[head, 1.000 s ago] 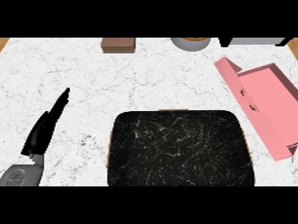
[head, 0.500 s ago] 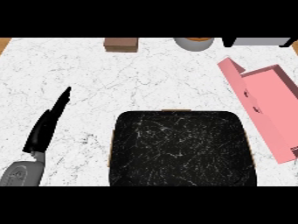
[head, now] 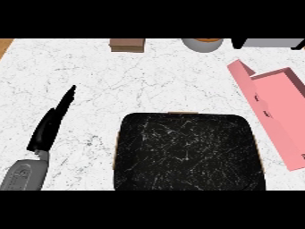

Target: Pick the eggplant from the tray and place it in the cardboard box

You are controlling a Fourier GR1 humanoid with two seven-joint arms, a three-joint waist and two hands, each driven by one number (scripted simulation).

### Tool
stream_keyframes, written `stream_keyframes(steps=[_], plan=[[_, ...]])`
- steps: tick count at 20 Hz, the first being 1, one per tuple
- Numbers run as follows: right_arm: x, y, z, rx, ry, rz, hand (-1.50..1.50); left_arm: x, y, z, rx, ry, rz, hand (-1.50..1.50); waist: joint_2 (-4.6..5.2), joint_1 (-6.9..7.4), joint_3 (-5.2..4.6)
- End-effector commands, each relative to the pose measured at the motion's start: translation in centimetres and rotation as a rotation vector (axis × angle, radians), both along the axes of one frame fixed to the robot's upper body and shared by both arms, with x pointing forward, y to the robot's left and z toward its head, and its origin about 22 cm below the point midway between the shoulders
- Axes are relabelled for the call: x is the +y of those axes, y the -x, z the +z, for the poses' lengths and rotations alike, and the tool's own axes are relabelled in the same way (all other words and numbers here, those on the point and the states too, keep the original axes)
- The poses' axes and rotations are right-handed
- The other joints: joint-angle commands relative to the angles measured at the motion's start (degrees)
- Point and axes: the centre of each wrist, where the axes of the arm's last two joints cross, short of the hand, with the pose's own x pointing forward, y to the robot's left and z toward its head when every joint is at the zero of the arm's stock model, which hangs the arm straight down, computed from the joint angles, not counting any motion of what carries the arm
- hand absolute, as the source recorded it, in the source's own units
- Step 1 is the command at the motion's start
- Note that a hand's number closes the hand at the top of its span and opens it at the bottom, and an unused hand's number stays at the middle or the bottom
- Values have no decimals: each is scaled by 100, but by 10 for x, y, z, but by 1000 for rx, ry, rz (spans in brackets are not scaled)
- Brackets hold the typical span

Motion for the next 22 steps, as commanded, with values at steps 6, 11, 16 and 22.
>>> stream_keyframes(steps=[6,11,16,22], plan=[[9,-33,-52,-73,-320,182,-150,11,-1,-1,3,0,21,0,-20,-58,2],[-6,-40,-53,-221,-651,215,-150,-1,9,-6,12,11,15,0,-42,-71,3],[-34,-57,-43,-203,-844,109,-150,-4,18,-6,2,6,3,0,-24,32,4],[-75,-40,-77,-334,-1008,44,-150,-7,-1,-2,-5,-7,29,0,10,-18,9]])
